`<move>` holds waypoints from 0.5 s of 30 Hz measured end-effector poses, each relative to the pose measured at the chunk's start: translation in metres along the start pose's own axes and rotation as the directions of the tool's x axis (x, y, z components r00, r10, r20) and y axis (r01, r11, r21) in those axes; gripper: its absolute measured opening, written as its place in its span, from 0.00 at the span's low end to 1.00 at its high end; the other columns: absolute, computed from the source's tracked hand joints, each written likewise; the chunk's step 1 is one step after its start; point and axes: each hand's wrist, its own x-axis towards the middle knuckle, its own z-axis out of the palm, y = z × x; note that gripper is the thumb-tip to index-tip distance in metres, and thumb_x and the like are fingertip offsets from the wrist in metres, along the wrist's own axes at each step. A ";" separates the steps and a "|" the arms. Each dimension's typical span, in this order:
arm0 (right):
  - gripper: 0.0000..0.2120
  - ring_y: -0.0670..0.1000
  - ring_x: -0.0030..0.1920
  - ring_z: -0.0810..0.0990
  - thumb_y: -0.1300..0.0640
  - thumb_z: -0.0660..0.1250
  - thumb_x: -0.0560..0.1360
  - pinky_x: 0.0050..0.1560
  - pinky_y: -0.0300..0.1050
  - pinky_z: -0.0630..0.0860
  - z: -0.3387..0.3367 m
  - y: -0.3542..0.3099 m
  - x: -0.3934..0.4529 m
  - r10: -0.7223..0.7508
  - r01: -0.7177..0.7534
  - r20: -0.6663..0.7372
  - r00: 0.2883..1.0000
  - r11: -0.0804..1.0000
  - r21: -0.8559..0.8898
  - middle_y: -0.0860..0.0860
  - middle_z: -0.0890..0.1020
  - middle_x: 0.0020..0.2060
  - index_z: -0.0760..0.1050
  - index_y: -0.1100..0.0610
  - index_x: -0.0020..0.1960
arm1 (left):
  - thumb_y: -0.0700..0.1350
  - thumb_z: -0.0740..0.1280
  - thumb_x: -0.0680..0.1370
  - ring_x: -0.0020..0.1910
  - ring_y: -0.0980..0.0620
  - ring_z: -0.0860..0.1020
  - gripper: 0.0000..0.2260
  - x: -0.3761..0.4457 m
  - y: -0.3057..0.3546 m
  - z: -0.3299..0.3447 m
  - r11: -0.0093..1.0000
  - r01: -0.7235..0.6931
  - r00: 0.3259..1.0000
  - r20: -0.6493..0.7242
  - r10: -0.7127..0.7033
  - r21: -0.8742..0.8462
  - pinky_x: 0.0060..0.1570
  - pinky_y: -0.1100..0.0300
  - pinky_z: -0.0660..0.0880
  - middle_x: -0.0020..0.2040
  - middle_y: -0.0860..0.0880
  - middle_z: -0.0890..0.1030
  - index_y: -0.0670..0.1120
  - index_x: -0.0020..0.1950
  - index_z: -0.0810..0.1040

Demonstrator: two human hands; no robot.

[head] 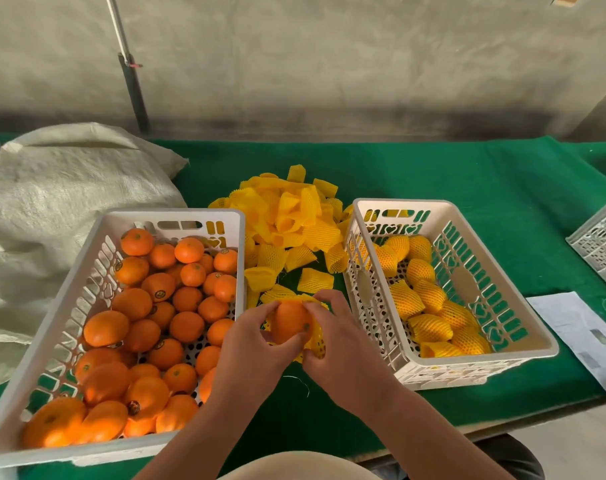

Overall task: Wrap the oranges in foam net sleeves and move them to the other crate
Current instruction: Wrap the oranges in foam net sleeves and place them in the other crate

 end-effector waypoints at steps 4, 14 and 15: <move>0.30 0.42 0.58 0.73 0.51 0.72 0.78 0.48 0.18 0.66 0.001 -0.009 0.001 -0.017 0.017 -0.011 1.000 1.000 0.001 0.38 0.58 0.73 0.64 0.46 0.76 | 0.64 0.75 0.72 0.57 0.56 0.79 0.34 -0.001 0.002 -0.001 0.984 -0.071 0.992 -0.090 0.087 0.162 0.54 0.61 0.79 0.66 0.59 0.76 0.57 0.76 0.71; 0.29 0.38 0.55 0.76 0.51 0.67 0.79 0.47 0.26 0.76 -0.003 -0.014 -0.002 -0.125 0.123 0.030 0.992 0.990 0.064 0.34 0.60 0.73 0.64 0.40 0.78 | 0.65 0.73 0.72 0.51 0.58 0.77 0.30 -0.001 0.001 -0.005 0.920 -0.122 0.978 -0.112 0.175 0.371 0.38 0.72 0.67 0.65 0.57 0.75 0.56 0.70 0.71; 0.28 0.37 0.54 0.77 0.50 0.67 0.78 0.45 0.26 0.75 -0.006 -0.015 -0.003 -0.134 0.132 0.018 0.991 0.987 0.097 0.34 0.63 0.71 0.66 0.40 0.77 | 0.63 0.75 0.72 0.51 0.58 0.76 0.30 -0.001 0.000 -0.006 0.926 -0.132 0.976 -0.120 0.184 0.353 0.38 0.73 0.67 0.64 0.57 0.74 0.56 0.70 0.71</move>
